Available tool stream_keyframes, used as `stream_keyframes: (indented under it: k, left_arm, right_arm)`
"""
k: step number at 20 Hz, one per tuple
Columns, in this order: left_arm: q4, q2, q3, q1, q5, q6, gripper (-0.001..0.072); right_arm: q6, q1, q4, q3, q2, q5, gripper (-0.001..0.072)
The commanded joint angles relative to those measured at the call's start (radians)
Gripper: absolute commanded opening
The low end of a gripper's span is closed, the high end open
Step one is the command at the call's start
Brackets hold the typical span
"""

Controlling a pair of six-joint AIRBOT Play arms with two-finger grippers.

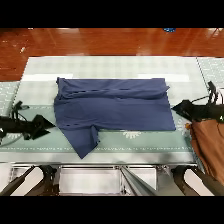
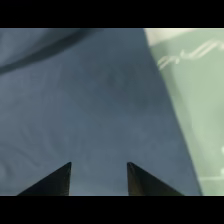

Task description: Fold the shirts.

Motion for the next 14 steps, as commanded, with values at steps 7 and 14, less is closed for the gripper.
stream_keyframes:
  k: [7, 14]
  left_arm:
    - [-0.233, 0.033, -0.221, -0.139, 0.285, 0.027, 0.0505]
    - [-0.238, -0.029, -0.19, -0.237, 0.287, 0.105, 0.0114]
  right_arm:
    - [-0.025, -0.002, 0.103, -0.143, 0.13, -0.021, 0.0409]
    - [-0.026, -0.255, 0.019, -0.027, 0.13, 0.01, 0.0409]
